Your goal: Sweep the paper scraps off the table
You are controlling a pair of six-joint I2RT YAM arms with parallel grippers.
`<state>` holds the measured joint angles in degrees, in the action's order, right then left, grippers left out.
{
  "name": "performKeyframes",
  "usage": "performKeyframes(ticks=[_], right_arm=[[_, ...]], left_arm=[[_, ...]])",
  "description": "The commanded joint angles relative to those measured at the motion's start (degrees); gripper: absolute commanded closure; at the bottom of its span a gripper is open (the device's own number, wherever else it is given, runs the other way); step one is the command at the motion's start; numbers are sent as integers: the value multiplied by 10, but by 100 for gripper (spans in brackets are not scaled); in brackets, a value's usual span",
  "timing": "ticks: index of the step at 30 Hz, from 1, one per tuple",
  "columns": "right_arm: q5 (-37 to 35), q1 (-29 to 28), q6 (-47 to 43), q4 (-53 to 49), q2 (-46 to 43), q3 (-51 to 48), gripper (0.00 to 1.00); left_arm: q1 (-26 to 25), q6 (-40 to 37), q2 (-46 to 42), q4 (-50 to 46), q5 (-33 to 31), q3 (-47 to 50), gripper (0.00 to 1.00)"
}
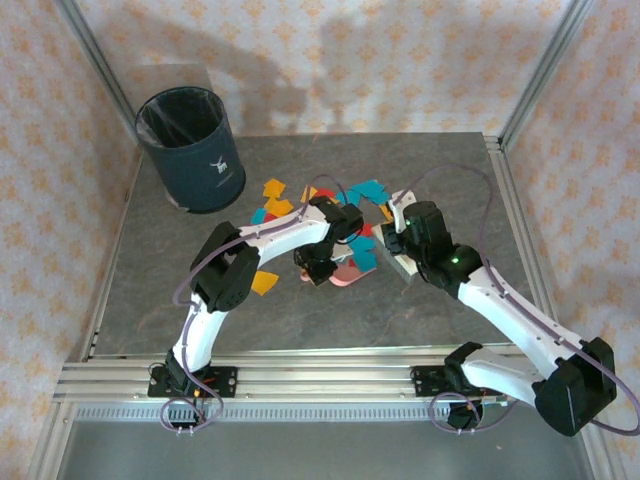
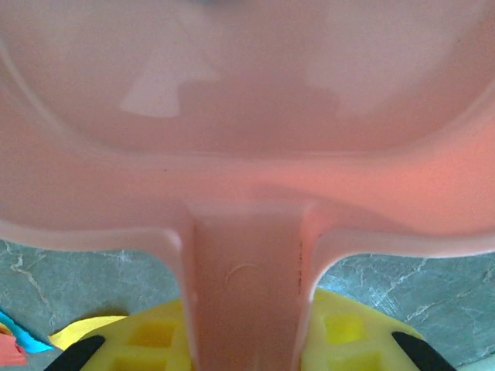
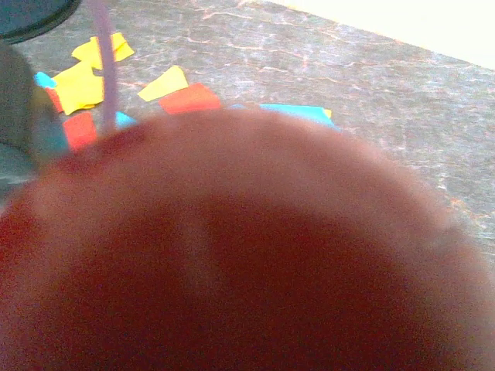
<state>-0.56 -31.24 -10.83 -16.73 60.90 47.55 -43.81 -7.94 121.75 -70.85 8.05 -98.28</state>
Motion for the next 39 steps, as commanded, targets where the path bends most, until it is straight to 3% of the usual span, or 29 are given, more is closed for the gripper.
performKeyframes(ticks=[1, 6, 16, 24, 32, 39], right_arm=[[-88, -2, 25, 16, -3, -2, 100], [-161, -2, 55, 35, 27, 3, 100], [-163, -2, 66, 118, 104, 2, 100], [-59, -2, 58, 138, 148, 11, 100], [79, -3, 50, 116, 138, 1, 100], [117, -2, 55, 100, 103, -13, 100]], left_arm=[[2, -3, -17, -18, -10, 12, 100], [2, -9, -19, -18, 2, 22, 100], [3, -4, -12, -7, 13, 28, 100], [3, -9, -12, 3, 23, 33, 100], [2, -13, -11, 10, 24, 33, 100], [2, -15, -5, 10, 28, 32, 100]])
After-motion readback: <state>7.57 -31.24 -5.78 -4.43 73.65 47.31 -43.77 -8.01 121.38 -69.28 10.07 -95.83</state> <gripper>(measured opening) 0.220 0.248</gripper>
